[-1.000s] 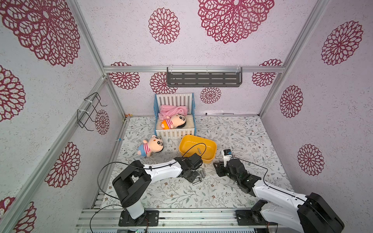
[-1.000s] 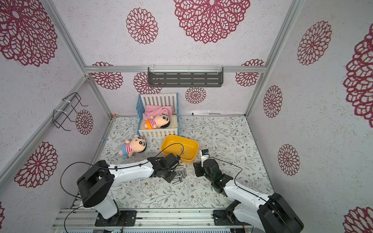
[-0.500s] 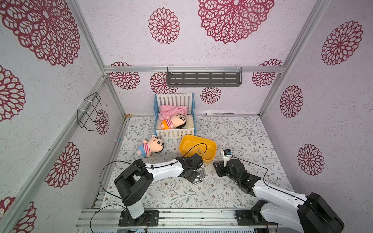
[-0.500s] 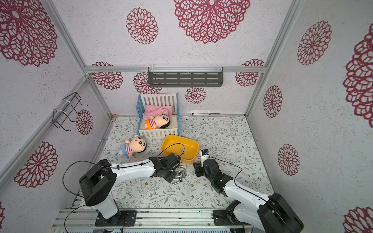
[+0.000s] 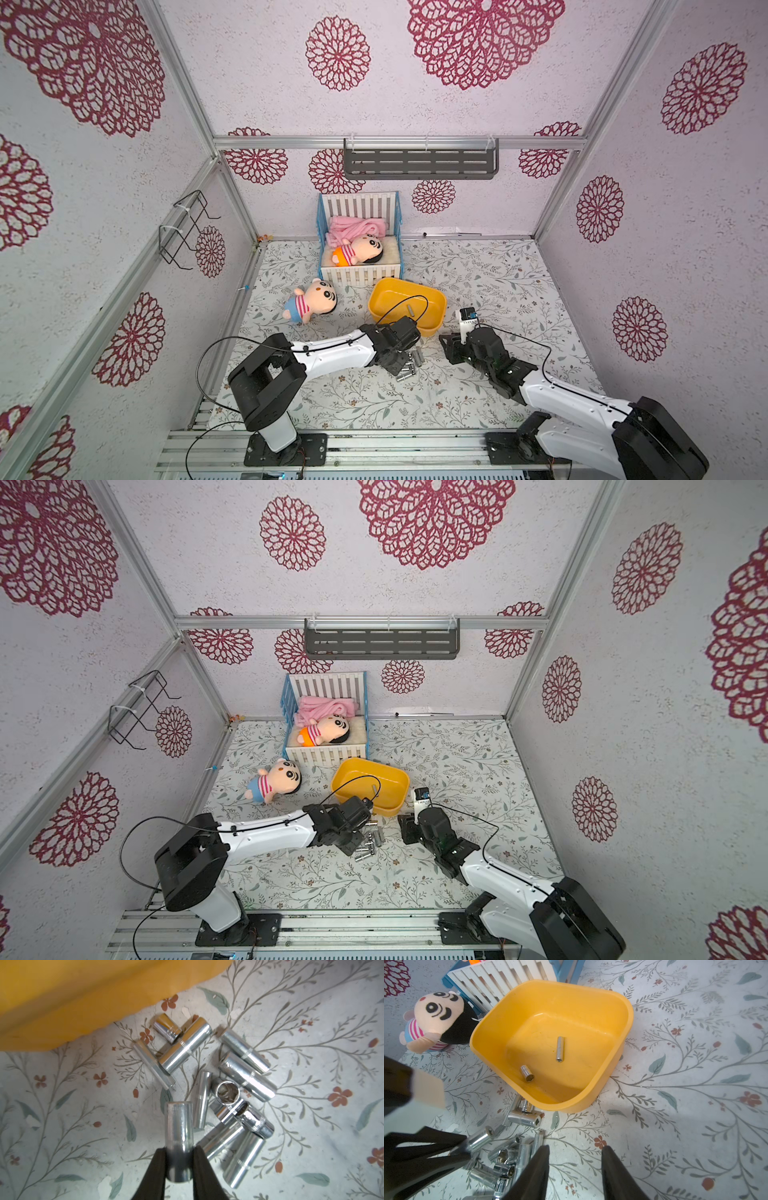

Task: Put the screws on the desktop into the storage box
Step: Pick up the screw from the center of the board, then place the screw in the storage box.

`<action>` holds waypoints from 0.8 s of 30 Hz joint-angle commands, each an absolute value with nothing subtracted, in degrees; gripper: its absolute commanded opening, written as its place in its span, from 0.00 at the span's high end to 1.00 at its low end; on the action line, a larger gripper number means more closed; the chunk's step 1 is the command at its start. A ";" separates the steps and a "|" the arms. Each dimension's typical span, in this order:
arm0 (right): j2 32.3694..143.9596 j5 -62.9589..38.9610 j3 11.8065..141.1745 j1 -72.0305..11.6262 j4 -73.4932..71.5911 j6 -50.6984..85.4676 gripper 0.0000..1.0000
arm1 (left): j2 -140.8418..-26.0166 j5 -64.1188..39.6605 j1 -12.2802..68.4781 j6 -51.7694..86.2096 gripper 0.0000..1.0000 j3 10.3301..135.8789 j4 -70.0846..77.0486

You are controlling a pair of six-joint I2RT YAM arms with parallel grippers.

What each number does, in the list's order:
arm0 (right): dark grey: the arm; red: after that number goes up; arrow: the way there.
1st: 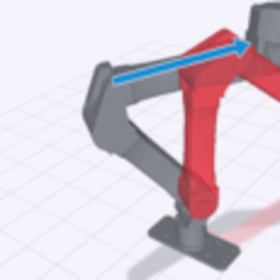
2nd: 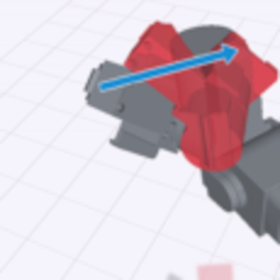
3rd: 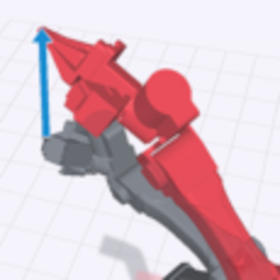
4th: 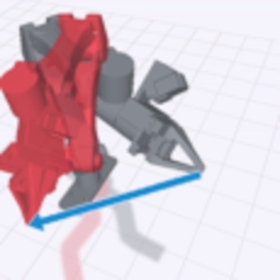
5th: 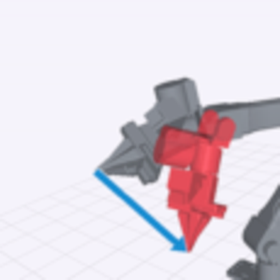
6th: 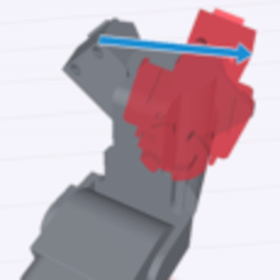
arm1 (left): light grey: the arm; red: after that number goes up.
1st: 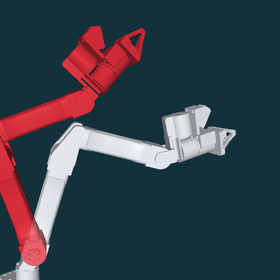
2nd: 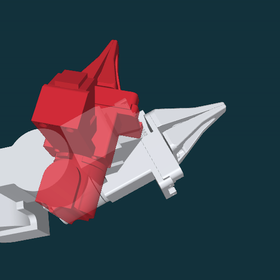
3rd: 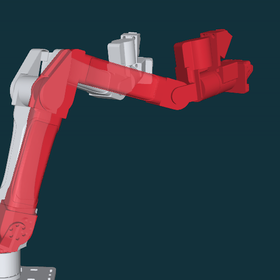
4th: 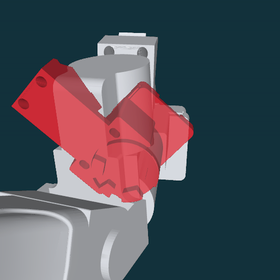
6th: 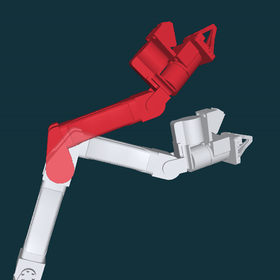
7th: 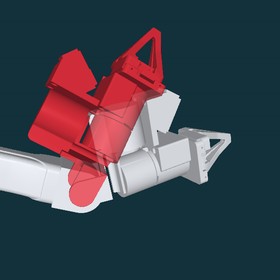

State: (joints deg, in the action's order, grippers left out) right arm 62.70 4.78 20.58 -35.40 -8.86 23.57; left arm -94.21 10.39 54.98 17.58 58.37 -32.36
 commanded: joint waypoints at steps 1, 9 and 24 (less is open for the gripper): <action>62.14 6.56 20.92 -35.68 -10.55 23.82 0.54 | -90.07 13.80 55.72 16.98 0.92 59.91 -30.39; 58.62 7.01 19.69 -35.68 -11.31 23.28 0.54 | -94.40 17.63 54.67 16.50 0.98 69.90 -27.78; 60.48 6.87 18.72 -35.68 -13.70 22.06 0.54 | -109.05 7.77 41.66 14.22 0.92 81.04 -26.67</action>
State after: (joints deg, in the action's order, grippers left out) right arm 60.05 6.59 17.98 -35.44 -11.35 23.09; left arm -109.56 11.18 41.76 15.03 79.61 -28.27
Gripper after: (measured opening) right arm 0.462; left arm 0.231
